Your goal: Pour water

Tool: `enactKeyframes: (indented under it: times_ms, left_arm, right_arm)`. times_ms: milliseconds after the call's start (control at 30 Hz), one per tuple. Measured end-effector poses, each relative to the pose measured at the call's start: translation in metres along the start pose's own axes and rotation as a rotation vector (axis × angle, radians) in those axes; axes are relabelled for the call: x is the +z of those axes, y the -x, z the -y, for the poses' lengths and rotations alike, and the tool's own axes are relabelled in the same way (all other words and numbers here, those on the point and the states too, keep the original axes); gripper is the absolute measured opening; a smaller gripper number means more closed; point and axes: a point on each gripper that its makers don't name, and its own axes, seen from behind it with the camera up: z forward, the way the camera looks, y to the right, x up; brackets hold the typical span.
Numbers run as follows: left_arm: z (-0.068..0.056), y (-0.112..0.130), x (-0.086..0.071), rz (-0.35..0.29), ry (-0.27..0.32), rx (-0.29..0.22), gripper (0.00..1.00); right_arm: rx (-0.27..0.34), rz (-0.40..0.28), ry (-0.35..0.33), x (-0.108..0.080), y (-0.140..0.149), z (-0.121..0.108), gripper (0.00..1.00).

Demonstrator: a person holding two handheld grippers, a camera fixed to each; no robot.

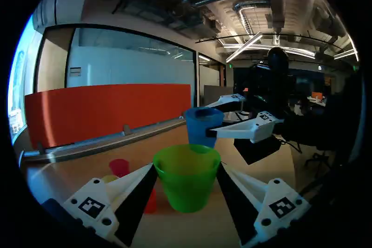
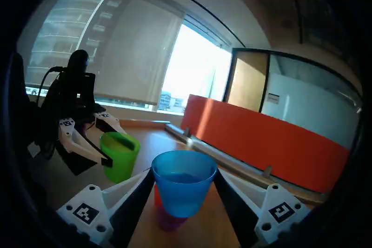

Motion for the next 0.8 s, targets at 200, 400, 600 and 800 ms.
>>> enactKeyframes:
  times_ms: [200,400,600,800]
  left_arm:
    - [-0.002,0.003,0.003,0.0,0.011,-0.001,0.87]
    - [-0.006,0.004,0.006,0.001,0.024,-0.001,0.86]
    - [-0.007,0.004,0.008,-0.001,0.03,-0.007,0.87]
    - [-0.01,0.005,0.01,0.001,0.037,-0.009,0.86]
  right_arm:
    - [-0.074,-0.002,-0.027,0.004,-0.009,0.001,0.91]
    - [-0.159,-0.001,-0.055,0.008,-0.017,0.007,0.91]
    - [-0.23,0.0,-0.08,0.013,-0.028,0.011,0.91]
    - [-0.299,-0.001,-0.103,0.017,-0.036,0.015,0.91]
